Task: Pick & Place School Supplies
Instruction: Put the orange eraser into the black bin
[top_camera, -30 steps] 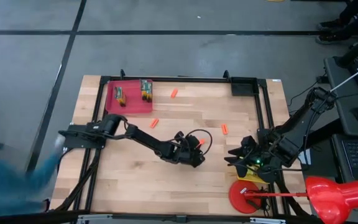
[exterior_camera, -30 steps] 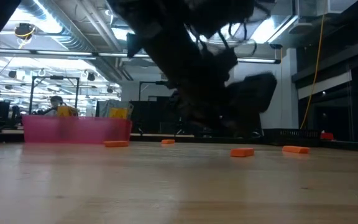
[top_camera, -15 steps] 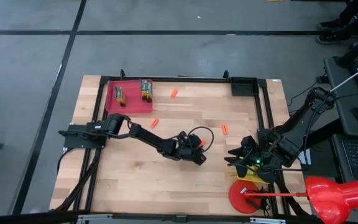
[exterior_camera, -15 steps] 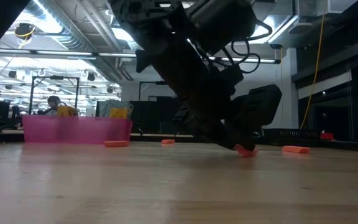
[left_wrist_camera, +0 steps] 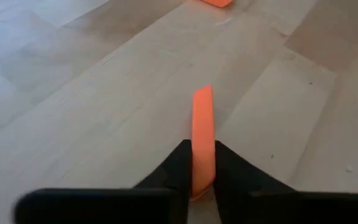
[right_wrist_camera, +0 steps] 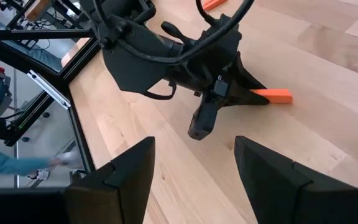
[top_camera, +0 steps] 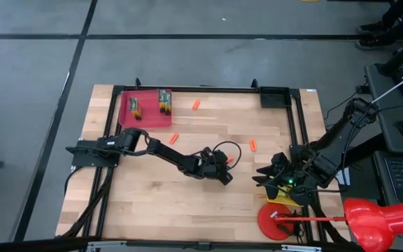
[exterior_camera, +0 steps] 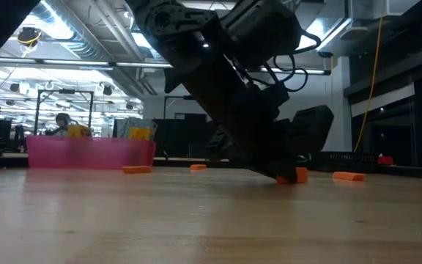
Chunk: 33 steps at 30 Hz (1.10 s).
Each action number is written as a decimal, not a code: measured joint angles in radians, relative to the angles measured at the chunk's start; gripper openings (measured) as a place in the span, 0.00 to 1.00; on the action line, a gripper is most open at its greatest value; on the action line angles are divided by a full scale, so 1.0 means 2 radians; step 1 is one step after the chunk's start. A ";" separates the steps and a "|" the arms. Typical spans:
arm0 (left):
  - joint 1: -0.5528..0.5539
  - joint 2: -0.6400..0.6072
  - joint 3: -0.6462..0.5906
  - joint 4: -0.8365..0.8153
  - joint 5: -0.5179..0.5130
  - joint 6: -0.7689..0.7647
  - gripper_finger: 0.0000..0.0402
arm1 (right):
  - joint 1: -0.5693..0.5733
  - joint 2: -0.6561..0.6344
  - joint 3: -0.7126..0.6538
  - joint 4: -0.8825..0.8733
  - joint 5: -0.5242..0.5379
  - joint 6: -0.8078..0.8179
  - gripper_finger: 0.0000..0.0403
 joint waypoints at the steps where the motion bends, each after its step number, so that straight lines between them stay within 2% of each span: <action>1: 0.000 0.000 0.000 0.004 0.005 0.005 0.07 | 0.000 0.000 0.000 0.000 0.000 0.000 0.56; 7: 0.000 -0.002 -0.001 0.020 0.022 0.013 0.07 | 0.000 0.000 0.000 -0.003 0.000 0.000 0.56; 12: -0.004 -0.040 -0.002 0.017 0.077 0.076 0.07 | 0.000 0.000 0.000 0.005 0.013 -0.026 0.56; 16: -0.001 -0.097 -0.002 0.023 0.148 0.123 0.07 | 0.000 -0.008 0.000 0.061 0.033 -0.083 0.56; 19: 0.005 -0.140 -0.001 0.023 0.229 0.140 0.07 | 0.000 -0.019 0.000 0.121 0.049 -0.145 0.56; 22: 0.015 -0.172 -0.002 0.024 0.311 0.136 0.07 | -0.003 -0.036 0.000 0.182 0.058 -0.211 0.56; 26: 0.036 -0.193 -0.015 0.072 0.418 0.095 0.07 | -0.018 -0.043 0.000 0.212 0.031 -0.262 0.56; 29: 0.045 -0.203 -0.021 0.128 0.448 0.065 0.07 | -0.031 -0.041 0.000 0.212 0.010 -0.278 0.56; 33: 0.045 -0.207 -0.022 0.138 0.453 0.052 0.07 | -0.040 -0.040 0.000 0.212 0.006 -0.287 0.56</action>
